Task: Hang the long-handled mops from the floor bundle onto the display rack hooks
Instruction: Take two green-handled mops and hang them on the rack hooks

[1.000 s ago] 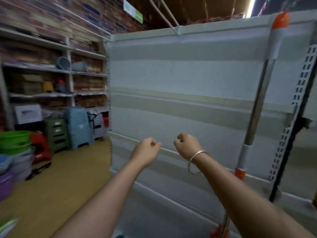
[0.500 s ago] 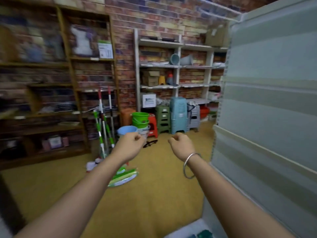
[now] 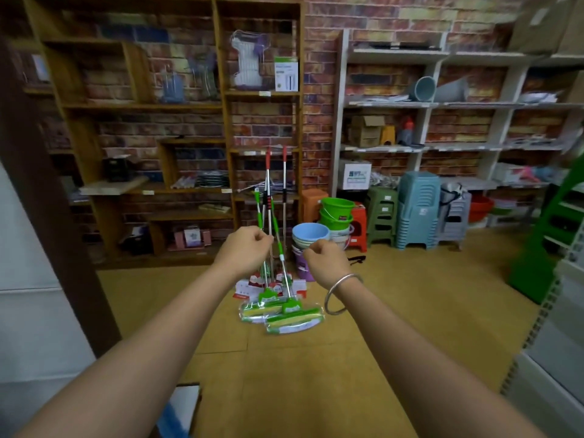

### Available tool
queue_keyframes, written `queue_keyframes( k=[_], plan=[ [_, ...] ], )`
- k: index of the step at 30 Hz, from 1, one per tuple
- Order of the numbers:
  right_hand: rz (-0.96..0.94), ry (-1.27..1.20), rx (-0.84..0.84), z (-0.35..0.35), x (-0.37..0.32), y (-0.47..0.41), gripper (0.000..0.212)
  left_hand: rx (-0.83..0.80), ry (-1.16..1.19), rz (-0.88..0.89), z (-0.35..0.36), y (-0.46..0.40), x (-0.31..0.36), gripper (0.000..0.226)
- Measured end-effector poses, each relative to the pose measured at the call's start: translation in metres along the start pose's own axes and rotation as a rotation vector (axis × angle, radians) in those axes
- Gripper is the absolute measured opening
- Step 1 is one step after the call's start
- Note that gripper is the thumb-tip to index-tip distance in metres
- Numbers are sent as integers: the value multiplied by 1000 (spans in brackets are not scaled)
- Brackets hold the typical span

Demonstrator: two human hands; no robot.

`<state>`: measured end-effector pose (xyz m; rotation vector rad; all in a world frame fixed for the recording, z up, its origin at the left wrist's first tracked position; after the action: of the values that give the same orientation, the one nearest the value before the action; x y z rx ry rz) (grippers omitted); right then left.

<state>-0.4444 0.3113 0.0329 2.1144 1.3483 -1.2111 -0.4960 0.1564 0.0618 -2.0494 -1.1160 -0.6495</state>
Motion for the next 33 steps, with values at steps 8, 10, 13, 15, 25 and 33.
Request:
queue_keyframes(
  k=[8, 10, 13, 15, 25, 33],
  plan=[
    [-1, -19, -58, 33, 21, -115, 19, -13, -12, -46, 47, -92, -36, 29],
    [-13, -16, -67, 39, 27, -152, 15, -5, -11, -54, 60, -123, -45, 29],
    [-20, 4, -90, 48, 35, -207, 15, 12, -7, -77, 77, -167, -58, 29],
    [-19, 24, -103, 53, 38, -243, 17, 30, -4, -102, 84, -199, -69, 30],
    [-28, 47, -181, 112, 45, -406, 21, 38, 5, -145, 120, -356, -134, 31],
    [30, 63, -199, 190, 53, -563, 21, -11, 11, -172, 139, -512, -228, 30]
  ],
)
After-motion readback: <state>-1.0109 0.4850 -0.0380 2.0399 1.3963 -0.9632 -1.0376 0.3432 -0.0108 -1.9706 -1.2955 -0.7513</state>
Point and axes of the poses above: each hand's wrist, its own y-axis away from the middle knuckle, its own z-axis out of the palm, x = y × z, the point moved 5 cm from there along -y, towards the middle knuckle, and after that the axes turned 6 degrees about z, right-handed, at the moved point
